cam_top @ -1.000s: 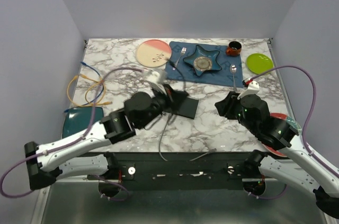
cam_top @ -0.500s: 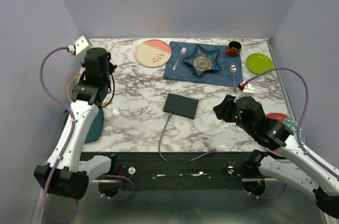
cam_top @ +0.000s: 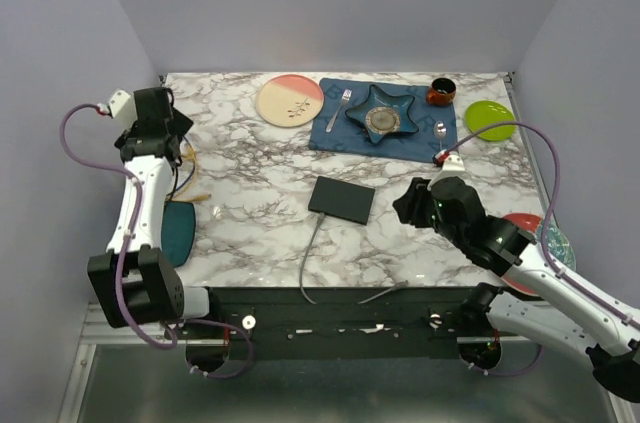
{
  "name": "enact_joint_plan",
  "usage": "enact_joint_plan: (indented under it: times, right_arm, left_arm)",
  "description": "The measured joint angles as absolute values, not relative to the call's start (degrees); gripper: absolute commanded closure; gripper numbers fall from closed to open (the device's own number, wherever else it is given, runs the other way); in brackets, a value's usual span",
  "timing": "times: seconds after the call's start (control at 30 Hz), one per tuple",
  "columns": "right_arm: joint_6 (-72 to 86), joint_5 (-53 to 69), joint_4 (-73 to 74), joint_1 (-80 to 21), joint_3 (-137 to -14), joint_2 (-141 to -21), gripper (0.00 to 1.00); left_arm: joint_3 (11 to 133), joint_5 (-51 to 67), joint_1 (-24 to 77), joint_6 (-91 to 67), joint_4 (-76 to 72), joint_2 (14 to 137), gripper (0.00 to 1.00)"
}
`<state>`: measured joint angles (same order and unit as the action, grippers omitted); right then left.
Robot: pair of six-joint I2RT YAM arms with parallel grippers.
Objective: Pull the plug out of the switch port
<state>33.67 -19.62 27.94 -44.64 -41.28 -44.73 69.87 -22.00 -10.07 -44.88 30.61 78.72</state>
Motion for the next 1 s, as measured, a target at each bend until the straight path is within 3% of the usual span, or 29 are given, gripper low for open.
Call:
enact_joint_plan:
  times: [0.23,0.3,0.33,0.5,0.6,0.67,0.7,0.73,0.87,1.0]
  right_arm:
    - [32.29,-16.12,21.74,-44.64,-41.34,-54.02,0.34]
    - [32.18,-15.53,20.45,-44.64,-41.65,-56.4,0.24]
    - [32.42,-15.42,19.66,-44.64,-41.87,-57.6,0.14]
    - [35.31,-15.57,13.96,-44.64,-41.67,-61.54,0.14]
    - [36.38,-14.37,9.78,-44.56,-41.6,-63.7,0.2]
    - [36.34,-12.47,7.84,-44.56,-42.19,-66.35,0.31]
    - [36.34,-10.66,6.74,-44.56,-43.09,-67.79,0.39]
    - [35.94,-9.69,5.98,-44.56,-43.62,-70.48,0.58]
    - [35.92,-5.32,3.7,-44.47,-46.19,-77.45,0.87]
    - [36.42,-2.55,2.35,-43.55,-47.88,-82.56,0.96]
  left_arm:
    - [59.9,-20.45,8.56,-45.36,23.99,62.3,0.01]
    - [56.55,-20.03,12.43,-46.72,22.33,58.85,0.01]
    - [54.28,-19.97,14.35,-48.31,21.34,57.3,0.01]
    - [39.94,-19.49,19.49,-57.28,16.32,51.7,0.01]
    - [32.05,-20.12,24.49,-59.99,15.62,50.3,0.01]
    - [30.57,-19.27,27.18,-60.4,15.18,51.03,0.01]
    - [30.41,-17.89,28.01,-60.47,14.44,51.96,0.01]
    - [30.48,-16.53,28.29,-60.45,13.19,53.08,0.01]
    - [30.41,-9.91,28.8,-60.29,7.29,58.85,0.01]
    - [24.51,-3.84,29.93,-60.9,-3.81,59.09,0.01]
